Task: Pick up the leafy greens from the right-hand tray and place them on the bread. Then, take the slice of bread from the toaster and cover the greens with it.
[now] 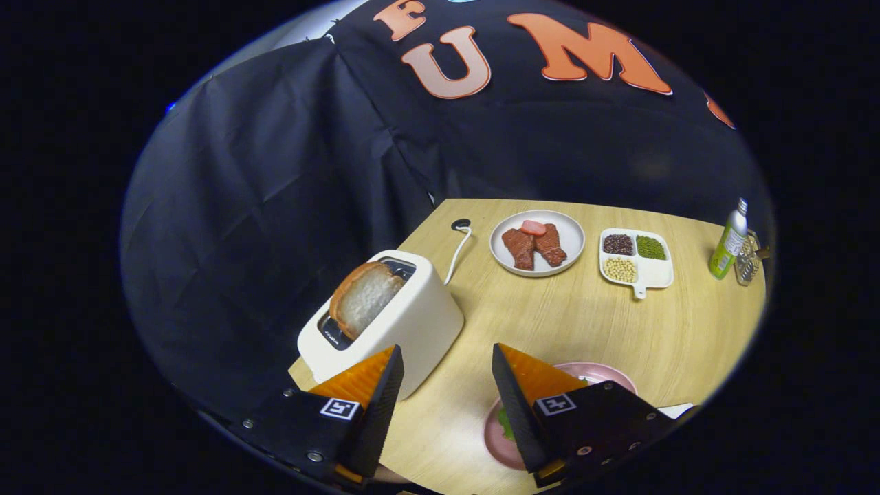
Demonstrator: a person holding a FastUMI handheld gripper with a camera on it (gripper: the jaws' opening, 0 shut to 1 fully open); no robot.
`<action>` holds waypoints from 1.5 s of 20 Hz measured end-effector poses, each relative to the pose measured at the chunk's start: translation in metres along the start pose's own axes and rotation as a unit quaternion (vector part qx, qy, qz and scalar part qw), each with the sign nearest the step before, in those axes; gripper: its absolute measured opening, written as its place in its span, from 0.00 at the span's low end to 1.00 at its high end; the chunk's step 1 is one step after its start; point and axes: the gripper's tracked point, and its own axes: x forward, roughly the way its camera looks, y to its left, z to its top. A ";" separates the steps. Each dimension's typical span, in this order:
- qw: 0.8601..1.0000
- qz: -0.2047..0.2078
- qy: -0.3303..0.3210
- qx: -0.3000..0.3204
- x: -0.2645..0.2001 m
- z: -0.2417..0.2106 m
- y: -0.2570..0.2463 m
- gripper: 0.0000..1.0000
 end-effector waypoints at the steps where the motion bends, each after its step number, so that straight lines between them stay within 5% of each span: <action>1: 1.000 0.005 0.004 0.004 0.003 0.006 0.009 0.79; 7: 1.000 0.014 0.015 0.010 0.020 0.042 0.048 0.90; 19: 0.994 -0.004 0.106 0.012 0.073 0.037 0.087 0.84; 25: 0.991 -0.029 0.127 0.020 0.087 0.028 0.080 0.60; 30: 0.992 -0.013 0.109 0.068 0.079 0.038 0.070 0.17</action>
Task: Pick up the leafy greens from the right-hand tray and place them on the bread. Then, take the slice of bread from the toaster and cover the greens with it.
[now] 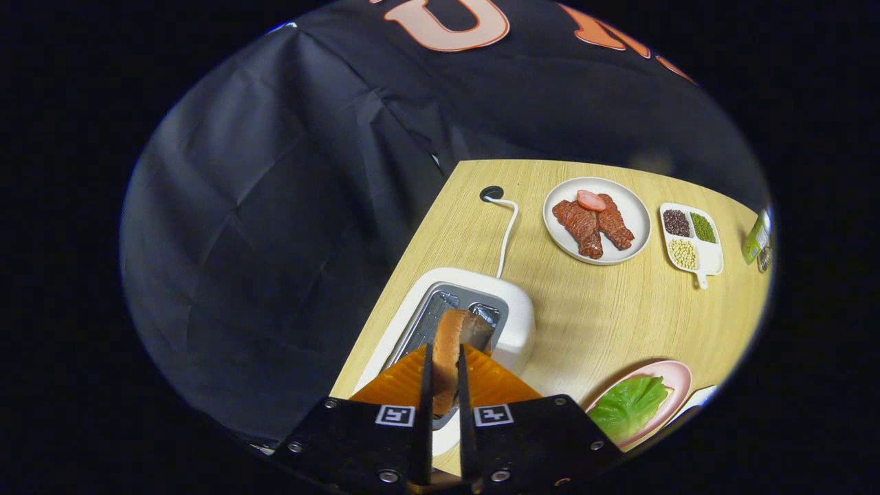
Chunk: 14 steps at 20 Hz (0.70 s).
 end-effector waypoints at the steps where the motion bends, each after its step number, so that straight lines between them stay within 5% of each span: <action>1: 1.000 0.007 -0.006 0.009 -0.004 0.000 -0.001 0.14; 10: 0.991 0.085 -0.084 0.059 -0.085 0.004 -0.022 0.09; 14: 0.984 0.089 -0.139 0.072 -0.123 0.007 -0.049 0.09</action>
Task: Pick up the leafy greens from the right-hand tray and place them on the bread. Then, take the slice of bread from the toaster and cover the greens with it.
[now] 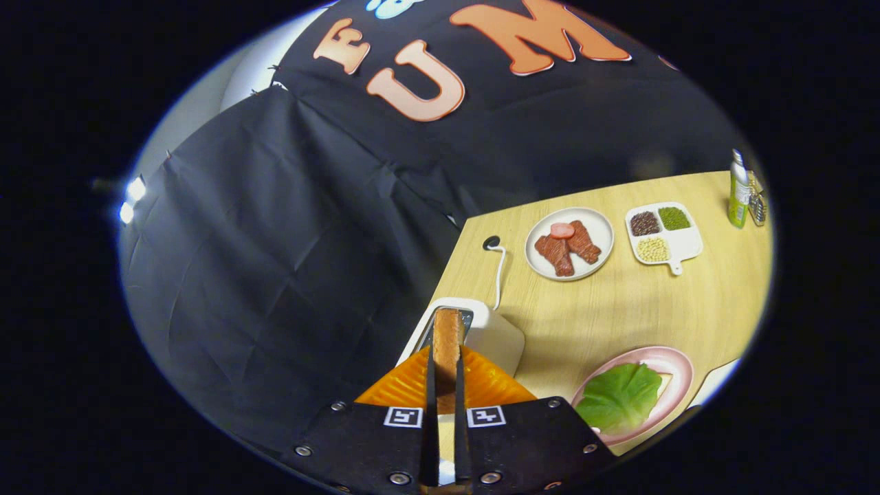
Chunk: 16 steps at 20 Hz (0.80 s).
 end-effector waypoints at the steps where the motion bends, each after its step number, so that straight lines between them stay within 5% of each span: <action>1: 1.000 0.003 -0.006 0.004 -0.009 -0.002 -0.005 0.09; 16: 0.997 -0.038 0.018 0.068 -0.031 -0.080 -0.154 0.09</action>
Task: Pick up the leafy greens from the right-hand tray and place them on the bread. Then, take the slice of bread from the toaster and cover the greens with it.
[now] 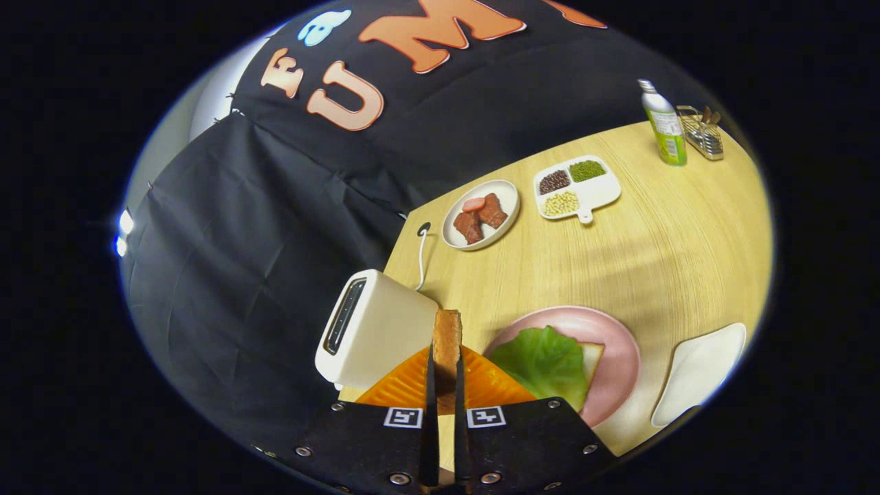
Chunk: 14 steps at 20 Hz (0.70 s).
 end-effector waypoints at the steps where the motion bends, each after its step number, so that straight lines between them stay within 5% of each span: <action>1: 1.000 -0.002 0.003 0.006 0.002 -0.007 -0.007 0.09; 7: 0.999 -0.016 0.011 0.027 0.012 -0.025 -0.050 0.09; 11: 0.998 -0.061 0.003 -0.002 0.013 -0.034 -0.086 0.10; 14: 0.996 -0.079 -0.009 -0.033 0.011 -0.037 -0.094 0.23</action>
